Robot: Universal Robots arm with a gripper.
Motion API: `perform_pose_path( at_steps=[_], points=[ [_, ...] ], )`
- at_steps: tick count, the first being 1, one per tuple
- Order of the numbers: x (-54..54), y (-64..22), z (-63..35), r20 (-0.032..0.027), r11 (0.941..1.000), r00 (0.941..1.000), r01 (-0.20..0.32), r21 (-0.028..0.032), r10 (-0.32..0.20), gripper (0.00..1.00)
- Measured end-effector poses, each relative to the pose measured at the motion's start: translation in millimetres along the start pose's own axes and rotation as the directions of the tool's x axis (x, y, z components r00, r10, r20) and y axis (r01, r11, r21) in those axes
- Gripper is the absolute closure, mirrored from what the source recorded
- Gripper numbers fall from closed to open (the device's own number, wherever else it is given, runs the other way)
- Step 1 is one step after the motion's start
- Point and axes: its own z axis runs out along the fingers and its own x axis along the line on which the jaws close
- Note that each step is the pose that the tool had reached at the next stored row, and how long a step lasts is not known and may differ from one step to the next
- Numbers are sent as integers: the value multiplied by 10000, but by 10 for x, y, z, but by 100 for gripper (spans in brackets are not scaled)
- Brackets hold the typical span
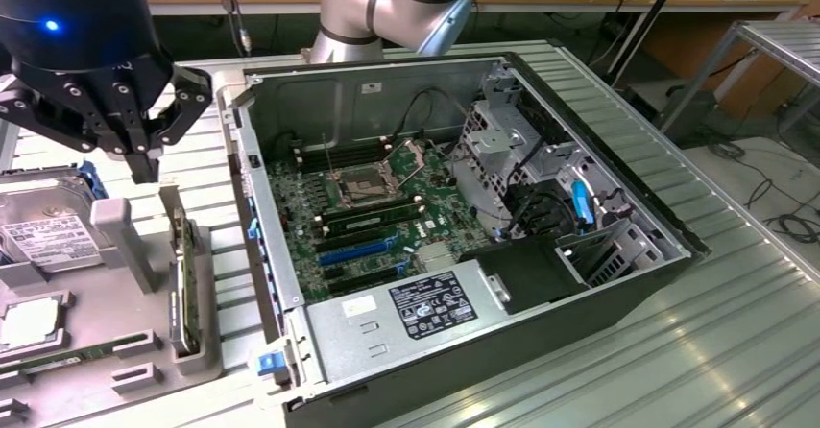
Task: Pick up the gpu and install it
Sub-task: 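Pick up the gpu and move the gpu toward the slot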
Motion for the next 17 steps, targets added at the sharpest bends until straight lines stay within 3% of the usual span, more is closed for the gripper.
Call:
perform_pose_path(
  at_steps=[7, 9, 10, 11, 12, 13, 17],
  points=[
    [-5, -58, -3, 0, 10000, 10000, -1, -1, 1, 89],
    [-4, -58, -3, 0, 10000, 10000, 0, -2, 0, 77],
    [-5, -58, -3, 0, 10000, 10000, 0, -1, 0, 64],
    [-5, -58, -3, 0, 10000, 10000, -1, -1, 1, 58],
    [-5, -58, -3, 0, 10000, 10000, -1, -1, 1, 58],
    [-4, -58, -3, 0, 10000, 10000, 0, -2, 0, 52],
    [-4, -58, -2, 0, 10000, 10000, -1, -3, 1, 52]
  ],
)
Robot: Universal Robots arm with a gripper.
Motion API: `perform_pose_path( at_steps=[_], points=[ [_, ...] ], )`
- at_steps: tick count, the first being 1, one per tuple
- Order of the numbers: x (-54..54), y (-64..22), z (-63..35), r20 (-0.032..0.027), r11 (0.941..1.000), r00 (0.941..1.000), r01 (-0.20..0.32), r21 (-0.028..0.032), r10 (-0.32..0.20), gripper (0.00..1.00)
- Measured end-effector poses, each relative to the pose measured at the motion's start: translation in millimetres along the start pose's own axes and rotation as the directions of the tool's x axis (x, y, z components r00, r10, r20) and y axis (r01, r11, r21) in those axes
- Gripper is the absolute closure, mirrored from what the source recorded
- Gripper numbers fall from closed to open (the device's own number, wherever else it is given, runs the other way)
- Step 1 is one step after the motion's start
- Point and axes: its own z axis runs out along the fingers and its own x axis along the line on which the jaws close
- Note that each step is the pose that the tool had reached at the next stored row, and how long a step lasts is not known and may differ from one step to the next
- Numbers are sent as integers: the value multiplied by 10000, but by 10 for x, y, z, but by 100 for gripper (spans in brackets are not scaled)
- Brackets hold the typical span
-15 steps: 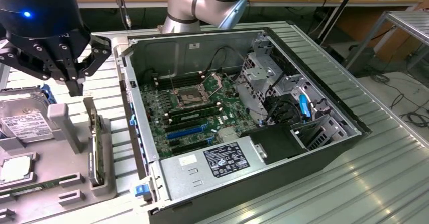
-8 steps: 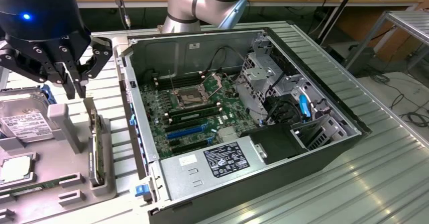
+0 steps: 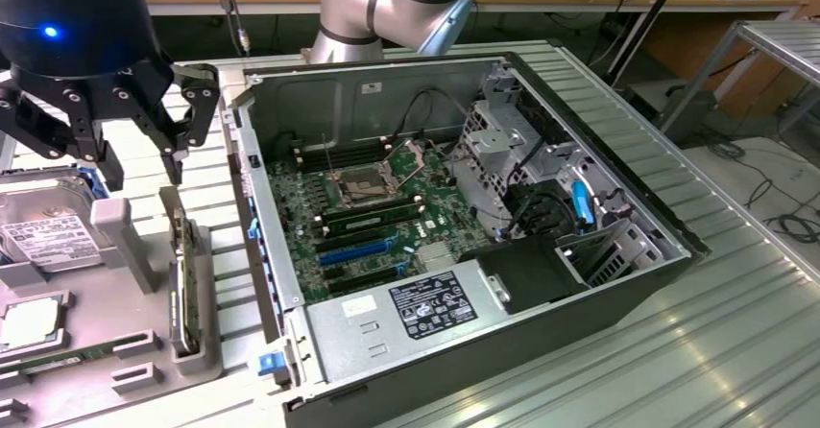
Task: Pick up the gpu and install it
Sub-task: 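Pick up the gpu and move the gpu toward the slot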
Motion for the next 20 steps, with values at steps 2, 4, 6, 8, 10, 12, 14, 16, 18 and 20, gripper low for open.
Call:
perform_pose_path(
  at_steps=[2, 4, 6, 8, 10, 12, 14, 16, 18, 20],
  points=[
    [0, -1, 10, 0, 10000, 10000, 0, 0, 0, 52],
    [1, -1, 24, 0, 10000, 10000, 0, 0, 0, 52],
    [1, -2, 50, 0, 10000, 10000, 0, 0, 0, 52],
    [1, -3, 70, 0, 10000, 10000, 0, 1, 0, 52],
    [2, -5, 94, -1, 10000, 10000, 0, 1, 0, 52],
    [2, -5, 109, 0, 10000, 10000, 0, 1, 0, 52],
    [3, -6, 127, 0, 10000, 10000, 0, 1, 0, 52],
    [3, -7, 139, 0, 10000, 10000, 0, 0, 0, 52],
    [4, -8, 160, 0, 10000, 10000, 0, 0, 0, 52],
    [4, -8, 180, 0, 10000, 10000, 0, 1, 0, 52]
  ],
)
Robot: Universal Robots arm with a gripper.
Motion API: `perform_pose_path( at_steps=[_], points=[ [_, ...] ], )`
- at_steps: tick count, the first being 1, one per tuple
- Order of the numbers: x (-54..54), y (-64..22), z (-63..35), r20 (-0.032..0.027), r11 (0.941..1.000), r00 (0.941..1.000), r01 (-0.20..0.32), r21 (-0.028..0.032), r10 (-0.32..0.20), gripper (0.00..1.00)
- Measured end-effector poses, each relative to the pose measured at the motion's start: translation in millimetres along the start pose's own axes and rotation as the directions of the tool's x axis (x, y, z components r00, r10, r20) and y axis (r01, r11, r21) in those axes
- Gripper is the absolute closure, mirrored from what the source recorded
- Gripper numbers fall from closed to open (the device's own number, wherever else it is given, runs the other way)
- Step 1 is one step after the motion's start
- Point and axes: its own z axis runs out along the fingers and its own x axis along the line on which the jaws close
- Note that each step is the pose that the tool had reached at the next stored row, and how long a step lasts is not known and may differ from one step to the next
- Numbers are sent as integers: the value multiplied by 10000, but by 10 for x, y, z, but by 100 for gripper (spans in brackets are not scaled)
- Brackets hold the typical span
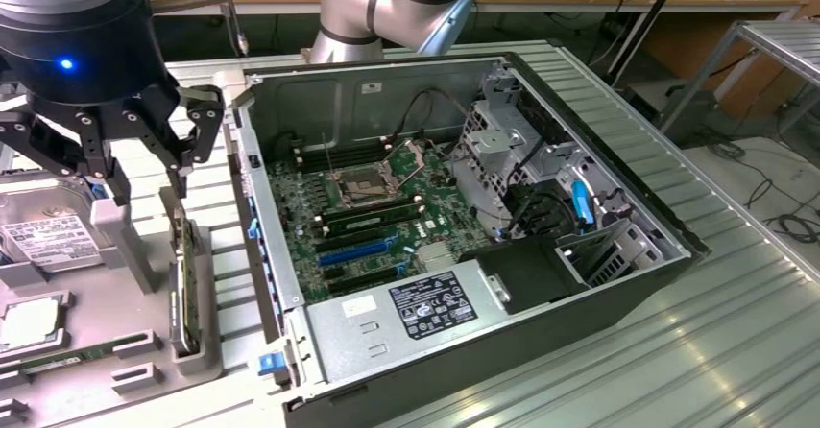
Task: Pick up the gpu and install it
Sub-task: 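Pick up the gpu and move the gpu toward the slot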
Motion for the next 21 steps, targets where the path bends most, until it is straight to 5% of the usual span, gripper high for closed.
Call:
perform_pose_path(
  at_steps=[21],
  points=[
    [4, -9, 174, 0, 10000, 10000, 0, 0, 0, 52]
  ],
)
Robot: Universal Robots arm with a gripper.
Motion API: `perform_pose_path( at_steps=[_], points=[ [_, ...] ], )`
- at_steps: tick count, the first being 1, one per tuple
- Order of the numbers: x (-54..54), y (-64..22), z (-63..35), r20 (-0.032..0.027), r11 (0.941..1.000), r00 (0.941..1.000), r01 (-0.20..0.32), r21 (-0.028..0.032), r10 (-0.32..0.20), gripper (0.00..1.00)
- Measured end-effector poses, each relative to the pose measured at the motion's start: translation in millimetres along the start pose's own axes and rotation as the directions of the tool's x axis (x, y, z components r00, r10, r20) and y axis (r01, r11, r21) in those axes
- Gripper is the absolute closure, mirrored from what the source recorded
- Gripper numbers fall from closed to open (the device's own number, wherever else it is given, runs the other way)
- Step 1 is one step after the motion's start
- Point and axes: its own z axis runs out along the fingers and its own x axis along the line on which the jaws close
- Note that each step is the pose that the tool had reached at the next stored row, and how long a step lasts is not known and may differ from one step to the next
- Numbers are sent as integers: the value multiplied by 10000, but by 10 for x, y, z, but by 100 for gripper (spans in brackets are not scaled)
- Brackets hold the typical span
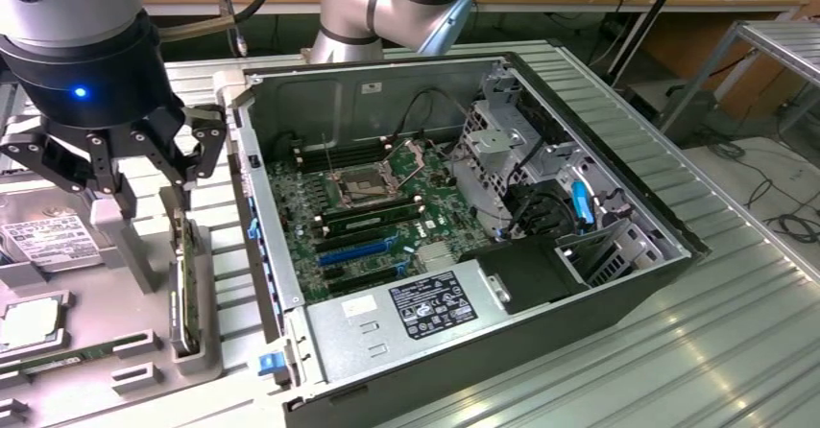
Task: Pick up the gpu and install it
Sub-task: 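Pick up the gpu and move the gpu toward the slot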
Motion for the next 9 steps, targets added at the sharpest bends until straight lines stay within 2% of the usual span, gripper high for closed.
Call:
perform_pose_path(
  at_steps=[9],
  points=[
    [2, -4, 80, 0, 10000, 10000, 0, 0, 0, 52]
  ],
)
